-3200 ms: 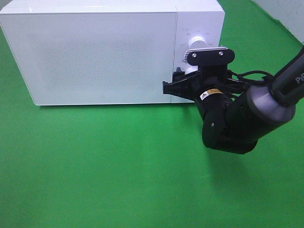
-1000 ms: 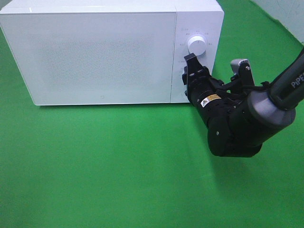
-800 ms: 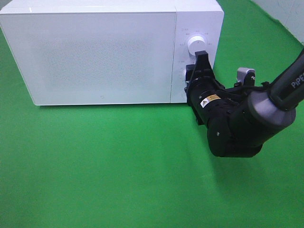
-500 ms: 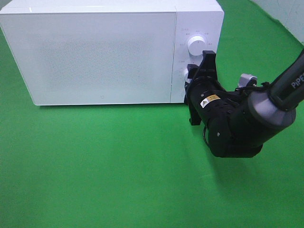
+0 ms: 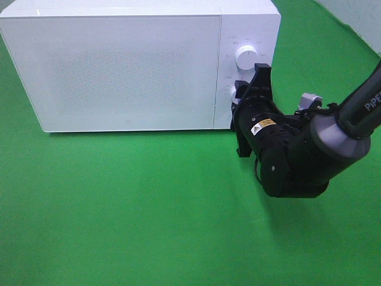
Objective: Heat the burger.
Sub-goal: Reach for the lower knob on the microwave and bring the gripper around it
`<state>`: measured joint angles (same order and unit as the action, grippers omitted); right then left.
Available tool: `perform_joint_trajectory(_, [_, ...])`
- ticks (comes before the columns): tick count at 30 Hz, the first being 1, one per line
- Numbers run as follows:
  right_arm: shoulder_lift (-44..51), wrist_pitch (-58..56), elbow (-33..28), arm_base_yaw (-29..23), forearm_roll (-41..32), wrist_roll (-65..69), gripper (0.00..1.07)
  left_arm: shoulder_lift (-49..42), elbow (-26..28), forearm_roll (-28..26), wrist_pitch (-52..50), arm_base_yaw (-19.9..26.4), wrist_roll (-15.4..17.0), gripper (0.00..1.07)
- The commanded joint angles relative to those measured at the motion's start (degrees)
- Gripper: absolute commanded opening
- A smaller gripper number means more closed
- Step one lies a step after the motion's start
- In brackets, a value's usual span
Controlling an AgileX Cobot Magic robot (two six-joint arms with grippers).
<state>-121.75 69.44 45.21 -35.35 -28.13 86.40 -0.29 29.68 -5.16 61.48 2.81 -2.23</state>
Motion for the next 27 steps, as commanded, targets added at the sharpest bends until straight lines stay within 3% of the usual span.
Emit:
perform_joint_trajectory(1, [0.63,4.70,2.23,-0.92,6.76,0.23,0.04,-0.92,-0.17,0.11,-0.23,0.23,0.00,1.00])
perform_joint_trajectory(10, [1.15,3.21,2.23,-0.92,5.04,-0.06,0.17,-0.92,-0.17,0.11,-0.23,0.23,0.00,1.00])
perform_joint_trajectory(14, [1.38,1.15,2.23,-0.92,3.95,-0.63,0.35,-0.92,-0.17,0.11,-0.23,0.23,0.00,1.00])
perform_joint_trajectory(27, [4.76,-2.92,-1.60,-0.92,0.74,-5.90,0.59,-0.92,-0.17,0.11,-0.23,0.23,0.00,1.00])
